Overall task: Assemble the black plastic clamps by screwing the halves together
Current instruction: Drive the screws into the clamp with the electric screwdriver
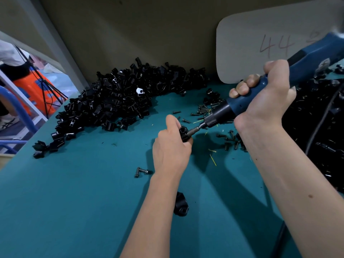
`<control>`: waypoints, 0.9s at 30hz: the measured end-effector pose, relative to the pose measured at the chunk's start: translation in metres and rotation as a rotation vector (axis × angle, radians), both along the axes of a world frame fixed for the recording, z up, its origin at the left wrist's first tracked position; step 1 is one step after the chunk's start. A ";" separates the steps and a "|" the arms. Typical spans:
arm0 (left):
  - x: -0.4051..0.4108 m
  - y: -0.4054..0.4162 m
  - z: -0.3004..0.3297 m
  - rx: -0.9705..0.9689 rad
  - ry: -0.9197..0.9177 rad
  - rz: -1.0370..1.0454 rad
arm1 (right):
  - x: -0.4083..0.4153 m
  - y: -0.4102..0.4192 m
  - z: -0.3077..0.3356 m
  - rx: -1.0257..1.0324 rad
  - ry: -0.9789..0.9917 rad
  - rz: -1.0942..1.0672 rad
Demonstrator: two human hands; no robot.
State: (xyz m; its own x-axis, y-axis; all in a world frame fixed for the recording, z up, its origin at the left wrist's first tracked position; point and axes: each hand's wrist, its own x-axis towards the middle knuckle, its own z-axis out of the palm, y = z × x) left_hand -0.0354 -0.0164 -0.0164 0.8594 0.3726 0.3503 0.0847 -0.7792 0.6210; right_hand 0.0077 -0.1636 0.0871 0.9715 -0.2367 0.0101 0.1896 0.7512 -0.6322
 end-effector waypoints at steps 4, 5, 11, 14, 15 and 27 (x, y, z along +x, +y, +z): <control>-0.003 0.007 0.001 -0.130 -0.088 -0.168 | 0.007 -0.005 0.003 0.087 -0.053 0.067; -0.003 0.007 0.002 -0.193 -0.119 -0.197 | 0.009 -0.008 0.002 0.131 -0.032 0.103; 0.004 0.013 0.006 -0.701 -0.162 0.037 | 0.018 -0.018 -0.006 0.160 0.084 0.164; 0.002 0.029 0.014 -1.320 -0.125 -0.094 | 0.023 -0.015 -0.011 -0.221 0.192 0.201; 0.000 0.032 0.018 -1.518 -0.103 -0.145 | 0.023 -0.011 -0.015 -0.380 0.229 0.225; -0.004 0.032 0.022 -1.770 -0.003 -0.192 | 0.010 0.034 -0.064 -1.689 0.073 0.170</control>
State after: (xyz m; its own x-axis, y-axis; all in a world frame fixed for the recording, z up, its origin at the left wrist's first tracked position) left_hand -0.0394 0.0154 0.0053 0.9322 0.1742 -0.3172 0.0791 0.7573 0.6482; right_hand 0.0180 -0.1295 0.0227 0.9927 0.0896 0.0807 0.1205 -0.7112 -0.6926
